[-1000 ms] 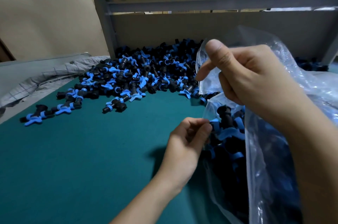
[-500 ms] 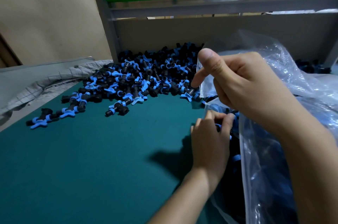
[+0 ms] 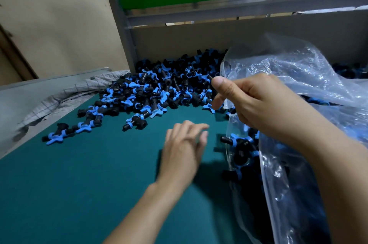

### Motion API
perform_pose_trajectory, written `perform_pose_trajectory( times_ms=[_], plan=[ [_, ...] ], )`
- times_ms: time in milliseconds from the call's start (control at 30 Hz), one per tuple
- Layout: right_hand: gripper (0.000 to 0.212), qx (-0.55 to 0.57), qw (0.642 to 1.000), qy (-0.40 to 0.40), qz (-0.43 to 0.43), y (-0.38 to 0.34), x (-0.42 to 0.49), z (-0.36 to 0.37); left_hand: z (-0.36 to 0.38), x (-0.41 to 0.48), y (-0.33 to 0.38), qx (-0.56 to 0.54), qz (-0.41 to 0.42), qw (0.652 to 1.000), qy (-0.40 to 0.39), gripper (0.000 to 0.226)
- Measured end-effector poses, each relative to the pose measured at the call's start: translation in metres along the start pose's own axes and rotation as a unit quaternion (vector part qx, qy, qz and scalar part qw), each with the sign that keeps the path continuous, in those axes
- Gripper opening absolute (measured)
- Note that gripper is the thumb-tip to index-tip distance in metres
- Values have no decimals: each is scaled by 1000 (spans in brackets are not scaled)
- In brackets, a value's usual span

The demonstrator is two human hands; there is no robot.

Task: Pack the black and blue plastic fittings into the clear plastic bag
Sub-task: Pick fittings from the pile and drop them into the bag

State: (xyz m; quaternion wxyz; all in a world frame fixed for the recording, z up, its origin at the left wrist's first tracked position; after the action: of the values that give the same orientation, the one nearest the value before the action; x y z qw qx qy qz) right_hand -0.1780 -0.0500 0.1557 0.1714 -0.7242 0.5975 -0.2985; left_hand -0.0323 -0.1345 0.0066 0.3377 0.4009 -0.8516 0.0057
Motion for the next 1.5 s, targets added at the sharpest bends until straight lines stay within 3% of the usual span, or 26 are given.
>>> perform_pose_trajectory(
  times_ms=[100, 200, 367, 467, 567, 733, 967, 1100, 1233, 1500],
  plan=[
    [56, -45, 999, -22, 20, 3, 2, 4, -9, -5, -61, 114, -147, 982, -42, 32],
    [49, -86, 992, -76, 47, 9, 5, 11, -16, -1, -99, 115, -289, 948, -66, 42],
    [42, -85, 985, -129, 78, 18, 7, 19, -17, 15, -119, 71, -402, 911, -63, 51],
    [37, -75, 984, -138, 79, 23, 9, 21, -16, 18, -128, 72, -443, 886, -117, 56],
    [36, -71, 982, -151, 88, 27, 10, 24, -15, 16, -131, 62, -439, 892, -94, 46],
    [35, -86, 976, -178, 93, 28, 9, 26, -23, 7, -123, -12, -404, 914, 29, 22],
    [38, -93, 970, -199, 102, 24, 7, 25, -28, -11, -62, -191, -214, 949, 128, 18],
    [39, -111, 966, -202, 115, 25, 7, 25, -24, -19, -15, -226, -127, 956, 134, 19],
    [26, -119, 967, -191, 117, 30, 8, 25, -24, -21, 0, -232, -85, 962, 113, 21],
    [7, -133, 966, -193, 113, 34, 10, 26, -25, -21, 0, -255, -72, 958, 108, 21]
  ],
)
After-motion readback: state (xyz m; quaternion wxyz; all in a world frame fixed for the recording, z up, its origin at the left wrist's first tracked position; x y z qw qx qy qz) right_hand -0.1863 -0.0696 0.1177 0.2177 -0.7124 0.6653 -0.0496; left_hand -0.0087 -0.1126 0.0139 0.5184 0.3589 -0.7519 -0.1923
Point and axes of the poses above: each hand's wrist, its own x-axis towards the middle knuckle, its own z-axis out of the palm, y = z × x, the point moved 1 cm from there along x, towards the middle knuckle, and after that the axes turned 11 degrees about -y, right-handed, at the moved point
